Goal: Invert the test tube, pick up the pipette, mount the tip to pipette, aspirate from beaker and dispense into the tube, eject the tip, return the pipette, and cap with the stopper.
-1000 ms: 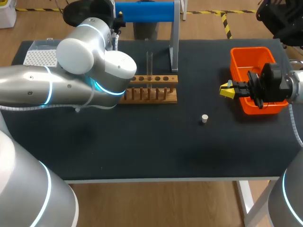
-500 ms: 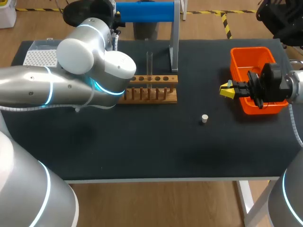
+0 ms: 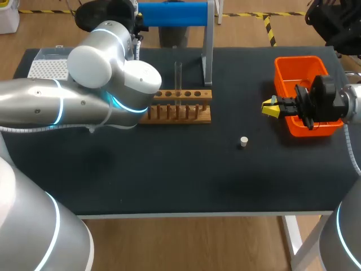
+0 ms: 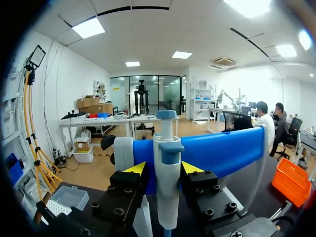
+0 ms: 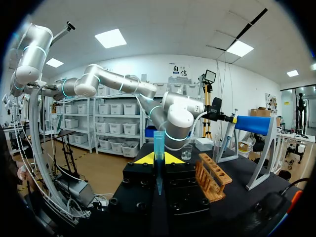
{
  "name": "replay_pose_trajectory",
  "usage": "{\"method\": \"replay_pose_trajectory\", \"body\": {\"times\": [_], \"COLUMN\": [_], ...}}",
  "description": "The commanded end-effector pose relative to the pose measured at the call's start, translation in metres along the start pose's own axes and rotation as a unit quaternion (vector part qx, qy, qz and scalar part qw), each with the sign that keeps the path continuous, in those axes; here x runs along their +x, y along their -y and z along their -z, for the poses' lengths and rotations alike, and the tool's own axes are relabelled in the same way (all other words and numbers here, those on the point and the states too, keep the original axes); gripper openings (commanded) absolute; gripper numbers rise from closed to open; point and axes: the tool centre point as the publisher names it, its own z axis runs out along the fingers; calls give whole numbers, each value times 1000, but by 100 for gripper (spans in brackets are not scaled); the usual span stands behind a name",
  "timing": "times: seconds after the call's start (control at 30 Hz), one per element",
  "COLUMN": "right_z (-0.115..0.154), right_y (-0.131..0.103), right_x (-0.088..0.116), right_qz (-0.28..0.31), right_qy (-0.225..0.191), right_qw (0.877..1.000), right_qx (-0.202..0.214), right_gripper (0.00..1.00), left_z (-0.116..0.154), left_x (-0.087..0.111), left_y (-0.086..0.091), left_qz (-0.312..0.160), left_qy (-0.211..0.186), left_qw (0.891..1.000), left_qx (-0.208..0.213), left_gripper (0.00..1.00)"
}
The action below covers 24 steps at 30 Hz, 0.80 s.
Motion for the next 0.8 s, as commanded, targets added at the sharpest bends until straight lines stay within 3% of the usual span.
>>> {"method": "replay_pose_trajectory", "body": {"times": [0.03,0.47,0.53,0.57,0.6,0.63,0.8], "right_z": [0,0,0,0,0,0,0], "right_y": [0,0,0,0,0,0,0], "right_x": [1,1,1,1,1,1,1], "right_qz": [0,0,0,0,0,0,0], "right_qy": [1,1,1,1,1,1,1], "right_qw": [1000,1000,1000,1000,1000,1000,1000], "right_qx": [0,0,0,0,0,0,0], "right_gripper": [0,0,0,0,0,0,0], "left_z": [-6,-10,-10,-10,-10,-10,-7], "left_x": [0,0,0,0,0,0,0], "left_y": [-3,-3,-3,-3,-3,-3,2], "left_qz": [1,0,0,0,0,0,0], "left_qy": [-1,-3,-3,-3,-3,-3,0], "left_qw": [1000,1000,1000,1000,1000,1000,1000], "left_qx": [5,5,4,4,4,4,7], "left_gripper": [39,38,33,22,5,0,0]}}
